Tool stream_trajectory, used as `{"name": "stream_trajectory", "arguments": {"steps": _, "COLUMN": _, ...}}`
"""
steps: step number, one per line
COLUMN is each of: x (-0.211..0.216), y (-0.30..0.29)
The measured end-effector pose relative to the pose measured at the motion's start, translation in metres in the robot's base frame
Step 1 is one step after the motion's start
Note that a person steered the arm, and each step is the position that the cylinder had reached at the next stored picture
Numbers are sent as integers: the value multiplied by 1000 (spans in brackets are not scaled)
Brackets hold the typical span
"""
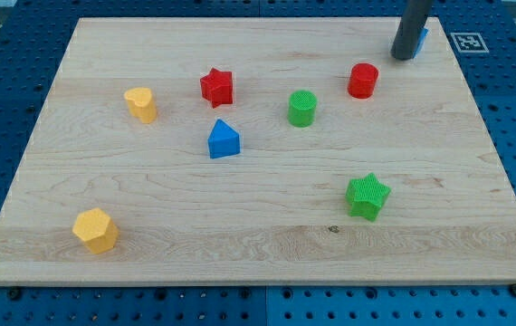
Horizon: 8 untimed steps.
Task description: Move the yellow heart to the left of the red star
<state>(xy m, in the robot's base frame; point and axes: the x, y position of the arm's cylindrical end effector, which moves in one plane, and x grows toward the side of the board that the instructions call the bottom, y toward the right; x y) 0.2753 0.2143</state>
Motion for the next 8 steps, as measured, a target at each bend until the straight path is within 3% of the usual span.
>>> {"name": "stream_trajectory", "arguments": {"steps": 2, "x": -16, "y": -5}}
{"name": "stream_trajectory", "arguments": {"steps": 5, "x": 5, "y": -340}}
{"name": "stream_trajectory", "arguments": {"steps": 6, "x": 44, "y": -429}}
{"name": "stream_trajectory", "arguments": {"steps": 7, "x": 107, "y": -459}}
{"name": "stream_trajectory", "arguments": {"steps": 8, "x": 153, "y": -436}}
